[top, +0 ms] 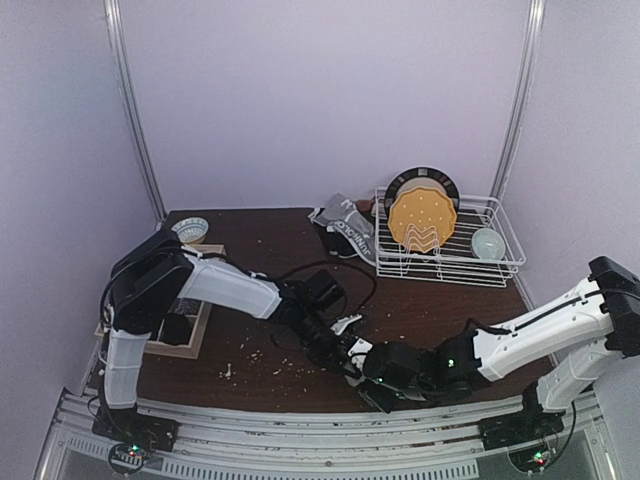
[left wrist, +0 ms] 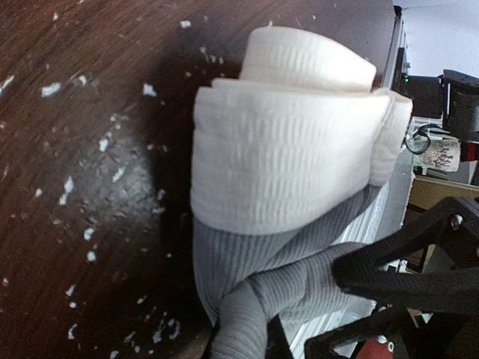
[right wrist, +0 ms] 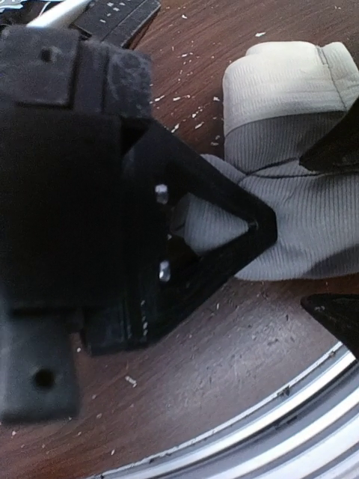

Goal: Roll the underwear
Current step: Roll the underwear at the center of the board.

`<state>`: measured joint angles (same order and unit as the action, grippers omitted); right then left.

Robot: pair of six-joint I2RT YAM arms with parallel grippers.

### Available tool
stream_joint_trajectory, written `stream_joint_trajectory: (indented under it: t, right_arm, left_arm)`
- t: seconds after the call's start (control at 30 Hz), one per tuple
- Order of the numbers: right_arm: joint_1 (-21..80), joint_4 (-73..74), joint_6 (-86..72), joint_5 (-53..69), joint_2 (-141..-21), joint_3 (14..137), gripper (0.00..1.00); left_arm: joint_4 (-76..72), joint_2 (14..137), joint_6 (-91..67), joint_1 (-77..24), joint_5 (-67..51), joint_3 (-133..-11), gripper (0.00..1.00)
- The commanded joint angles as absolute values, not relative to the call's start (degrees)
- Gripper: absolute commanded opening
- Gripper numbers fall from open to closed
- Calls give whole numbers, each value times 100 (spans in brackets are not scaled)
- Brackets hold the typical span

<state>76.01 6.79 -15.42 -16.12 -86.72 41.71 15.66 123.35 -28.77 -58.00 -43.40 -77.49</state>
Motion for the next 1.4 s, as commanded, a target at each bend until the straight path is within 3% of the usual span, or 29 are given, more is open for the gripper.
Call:
stream_joint_trajectory:
  t: [0.0, 0.2, 0.33, 0.37, 0.47, 0.5, 0.53, 0.57, 0.83, 1.13, 1.37]
  right_arm:
    - [7627, 1126, -1601, -2076, -8949, 4308, 49]
    - [7623, 1261, -1985, -2153, -9257, 4048, 30]
    - [7623, 1097, -2258, -1997, -9383, 3862, 7]
    - [7616, 1006, -2280, -1898, -9368, 3818, 2]
    - [7515, 574, -2418, -1414, -9054, 3592, 0]
    - [7418, 372, -2482, -1139, -8897, 3466, 0]
    - [7296, 101, -2562, -840, -8744, 3303, 0]
    - [7150, -140, -2653, -468, -8597, 3132, 0]
    - [6229, -1545, -3464, 1638, -7924, 2241, 0]
    - [5669, -3418, -4616, 2511, -8329, 1522, 0]
    - [5463, -5055, -5321, 2828, -8872, 1011, 0]
  left_arm:
    - [2034, 12539, -2888, -5792, -4344, -7752, 0]
    - [1990, 12507, -2881, -5792, -4439, -7731, 0]
    - [1886, 12430, -2880, -5792, -4508, -7629, 0]
    - [1855, 12368, -2896, -5792, -4459, -7577, 4]
    - [1664, 11823, -2962, -5792, -3946, -7190, 56]
    - [1547, 11603, -2997, -5785, -3772, -7012, 81]
    - [1425, 11352, -3017, -5783, -3622, -6840, 95]
    - [1278, 11129, -3045, -5783, -3454, -6644, 97]
    - [-549, 9792, -3595, -5792, -2165, -5095, 98]
    - [-1267, 10699, -3751, -6149, -2511, -5597, 98]
    - [-1499, 11162, -3803, -6161, -3007, -5954, 79]
